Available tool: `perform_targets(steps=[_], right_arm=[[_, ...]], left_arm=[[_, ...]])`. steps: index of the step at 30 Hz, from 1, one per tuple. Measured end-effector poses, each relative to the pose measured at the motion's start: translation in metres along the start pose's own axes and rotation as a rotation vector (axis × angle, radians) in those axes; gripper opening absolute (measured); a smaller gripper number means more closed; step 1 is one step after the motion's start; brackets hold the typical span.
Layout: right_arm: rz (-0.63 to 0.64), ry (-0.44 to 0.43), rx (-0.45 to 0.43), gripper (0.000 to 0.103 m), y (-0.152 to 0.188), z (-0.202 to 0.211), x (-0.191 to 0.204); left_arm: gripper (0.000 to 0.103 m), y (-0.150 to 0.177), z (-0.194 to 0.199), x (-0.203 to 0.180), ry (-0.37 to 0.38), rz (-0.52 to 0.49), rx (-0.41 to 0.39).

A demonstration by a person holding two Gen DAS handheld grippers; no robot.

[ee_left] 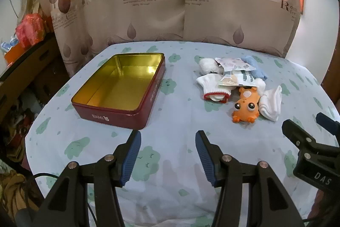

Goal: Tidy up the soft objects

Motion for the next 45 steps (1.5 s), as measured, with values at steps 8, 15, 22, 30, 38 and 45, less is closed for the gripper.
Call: perform_targets(steps=[8,15,22,30,38,45], right_arm=[[-0.002,-0.005,0.0,0.103,0.003,-0.005,0.001],[-0.001,-0.009,0.001,0.103,0.005,-0.006,0.003],[-0.01,-0.016,0.001,0.103,0.006,-0.006,0.004],[-0.012,-0.018,0.002,0.103,0.005,-0.006,0.004],[-0.008,-0.02,0.004,0.103,0.005,-0.005,0.006],[-0.006,-0.019,0.004,0.103,0.006,-0.006,0.007]], left_arm=[[0.054,0.008,-0.009,-0.003,0.018,-0.002,0.075],[0.055,0.012,-0.015,0.007,0.007,0.047,0.113],[0.055,0.012,-0.018,0.012,-0.008,0.065,0.119],[0.054,0.011,-0.017,0.014,-0.015,0.073,0.119],[0.054,0.011,-0.017,0.013,-0.015,0.059,0.116],[0.054,0.013,-0.02,0.01,-0.022,0.052,0.124]])
Point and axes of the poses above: each gripper's, at about its wrist camera, not at the fingertips, and z roughly against the way its jaws point, x to its left, y to its underside, the point moved 6 cm from there along -z, roughly the way its jaws point, and after that the axes turned 4 degrees about -y, right-handed, at the moved point
